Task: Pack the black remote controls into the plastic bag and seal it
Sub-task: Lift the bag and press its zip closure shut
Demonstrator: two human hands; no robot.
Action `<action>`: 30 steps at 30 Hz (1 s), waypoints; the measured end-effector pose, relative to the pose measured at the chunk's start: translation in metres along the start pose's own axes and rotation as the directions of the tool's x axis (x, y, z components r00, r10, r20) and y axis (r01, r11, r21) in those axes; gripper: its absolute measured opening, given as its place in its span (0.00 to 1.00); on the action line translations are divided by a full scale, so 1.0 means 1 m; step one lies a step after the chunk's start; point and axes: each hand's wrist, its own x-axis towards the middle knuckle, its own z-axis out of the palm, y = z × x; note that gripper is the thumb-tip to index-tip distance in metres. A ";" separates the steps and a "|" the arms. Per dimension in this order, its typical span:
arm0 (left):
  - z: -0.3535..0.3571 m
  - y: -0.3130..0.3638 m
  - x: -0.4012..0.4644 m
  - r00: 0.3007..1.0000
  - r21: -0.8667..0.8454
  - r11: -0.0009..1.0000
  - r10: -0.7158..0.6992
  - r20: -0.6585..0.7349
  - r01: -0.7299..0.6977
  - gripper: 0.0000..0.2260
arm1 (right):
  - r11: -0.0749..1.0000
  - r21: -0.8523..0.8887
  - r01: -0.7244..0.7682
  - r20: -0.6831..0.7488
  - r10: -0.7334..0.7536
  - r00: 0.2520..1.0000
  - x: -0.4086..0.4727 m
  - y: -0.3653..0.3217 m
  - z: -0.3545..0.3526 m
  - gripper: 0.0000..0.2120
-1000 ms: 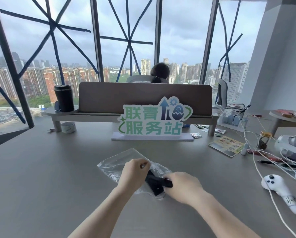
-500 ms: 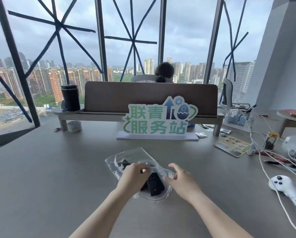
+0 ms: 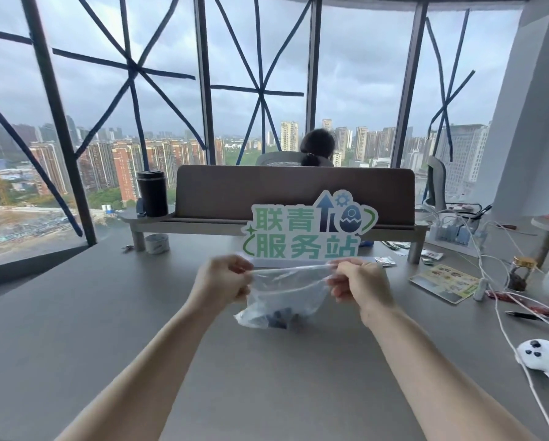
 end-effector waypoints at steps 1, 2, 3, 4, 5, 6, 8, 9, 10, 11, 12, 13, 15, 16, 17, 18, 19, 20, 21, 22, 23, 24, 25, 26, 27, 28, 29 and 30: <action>-0.008 0.018 0.007 0.999 -0.080 0.996 0.044 -0.026 -0.046 0.04 | 0.997 0.074 0.026 0.007 -0.027 1.000 -0.001 -0.018 0.000 0.12; -0.016 0.035 0.013 0.996 -0.145 0.986 0.075 -0.053 -0.082 0.04 | 0.990 0.132 0.057 0.017 -0.060 0.998 -0.001 -0.035 -0.001 0.11; -0.022 0.048 0.017 0.993 -0.192 0.976 0.094 -0.075 -0.107 0.04 | 0.981 0.174 0.088 0.027 -0.094 0.995 -0.002 -0.049 -0.002 0.10; -0.026 0.058 0.021 0.991 -0.227 0.966 0.104 -0.084 -0.120 0.03 | 0.972 0.203 0.115 0.036 -0.125 0.991 -0.003 -0.062 -0.003 0.10; -0.030 0.066 0.023 0.992 -0.258 0.959 0.102 -0.079 -0.119 0.03 | 0.967 0.213 0.140 0.045 -0.153 0.987 -0.005 -0.072 -0.006 0.09; -0.032 0.071 0.024 0.993 -0.292 0.950 0.098 -0.060 -0.111 0.03 | 0.964 0.214 0.158 0.054 -0.173 0.983 -0.006 -0.079 -0.008 0.08; -0.036 0.073 0.024 0.995 -0.368 0.926 0.096 0.013 -0.084 0.05 | 0.965 0.205 0.167 0.072 -0.185 0.980 -0.009 -0.088 -0.014 0.07; -0.036 0.072 0.022 0.993 -0.383 0.920 0.107 0.054 -0.078 0.07 | 0.968 0.193 0.162 0.081 -0.180 0.980 -0.011 -0.090 -0.017 0.07; -0.035 0.069 0.020 0.988 -0.371 0.925 0.127 0.088 -0.086 0.10 | 0.973 0.168 0.158 0.089 -0.175 0.981 -0.013 -0.091 -0.020 0.06; -0.032 0.064 0.017 0.983 -0.330 0.938 0.150 0.102 -0.108 0.12 | 0.979 0.132 0.156 0.094 -0.169 0.981 -0.014 -0.091 -0.022 0.06; -0.028 0.059 0.014 0.981 -0.268 0.953 0.172 0.091 -0.142 0.14 | 0.984 0.095 0.152 0.098 -0.161 0.982 -0.015 -0.090 -0.024 0.05; -0.024 0.053 0.011 0.979 -0.185 0.966 0.194 0.055 -0.181 0.13 | 0.987 0.059 0.150 0.094 -0.155 0.983 -0.017 -0.089 -0.026 0.05; -0.015 0.041 0.007 0.977 -0.060 0.975 0.213 -0.032 -0.215 0.08 | 0.989 -0.005 0.145 0.082 -0.144 0.986 -0.018 -0.086 -0.030 0.05; -0.012 0.036 0.006 0.978 -0.035 0.978 0.201 -0.062 -0.203 0.06 | 0.990 -0.032 0.140 0.074 -0.138 0.988 -0.019 -0.085 -0.032 0.05; -0.009 0.033 0.005 0.980 -0.023 0.983 0.182 -0.078 -0.185 0.05 | 0.989 -0.062 0.137 0.062 -0.133 0.989 -0.020 -0.084 -0.034 0.05; -0.007 0.030 0.004 0.984 -0.030 0.986 0.162 -0.074 -0.165 0.04 | 0.986 -0.094 0.136 0.048 -0.132 0.990 -0.022 -0.085 -0.037 0.06; -0.005 0.028 0.002 0.989 -0.058 0.989 0.136 -0.060 -0.139 0.04 | 0.981 -0.134 0.143 0.032 -0.140 0.990 -0.023 -0.085 -0.040 0.06; -0.004 0.029 -0.001 0.994 -0.109 0.988 0.104 -0.042 -0.108 0.03 | 0.972 -0.176 0.156 0.011 -0.156 0.988 -0.024 -0.086 -0.043 0.06; -0.002 0.031 -0.003 0.997 -0.172 0.982 0.070 -0.023 -0.073 0.03 | 0.959 -0.227 0.172 -0.017 -0.181 0.983 -0.024 -0.086 -0.047 0.07; 0.000 0.034 -0.006 0.999 -0.233 0.972 0.043 -0.006 -0.043 0.02 | 0.937 -0.293 0.188 -0.049 -0.212 0.976 -0.024 -0.087 -0.050 0.09; 0.001 0.038 -0.009 1.000 -0.281 0.959 0.029 0.006 -0.026 0.03 | 0.898 -0.393 0.198 -0.089 -0.251 0.964 -0.024 -0.088 -0.053 0.09; 0.004 0.043 -0.012 0.999 -0.318 0.948 0.031 0.017 -0.024 0.03 | 0.827 -0.527 0.195 -0.131 -0.306 0.943 -0.025 -0.089 -0.056 0.09; 0.007 0.049 -0.015 0.999 -0.345 0.938 0.043 0.028 -0.031 0.03 | 0.722 -0.669 0.176 -0.161 -0.372 0.914 -0.028 -0.090 -0.057 0.08; 0.011 0.056 -0.018 0.998 -0.361 0.931 0.060 0.036 -0.043 0.03 | 0.610 -0.771 0.184 -0.145 -0.449 0.882 -0.034 -0.092 -0.057 0.08; 0.016 0.063 -0.020 0.996 -0.366 0.929 0.081 0.041 -0.060 0.03 | 0.510 -0.824 0.247 -0.072 -0.527 0.847 -0.042 -0.094 -0.053 0.08; 0.021 0.070 -0.023 0.994 -0.358 0.930 0.104 0.043 -0.082 0.04 | 0.414 -0.839 0.353 0.050 -0.587 0.808 -0.049 -0.096 -0.047 0.09; 0.026 0.076 -0.025 0.991 -0.337 0.935 0.129 0.044 -0.107 0.04 | 0.321 -0.836 0.446 0.185 -0.599 0.779 -0.054 -0.098 -0.039 0.14; 0.031 0.082 -0.027 0.987 -0.310 0.941 0.155 0.046 -0.134 0.05 | 0.263 -0.819 0.511 0.293 -0.574 0.765 -0.057 -0.099 -0.031 0.19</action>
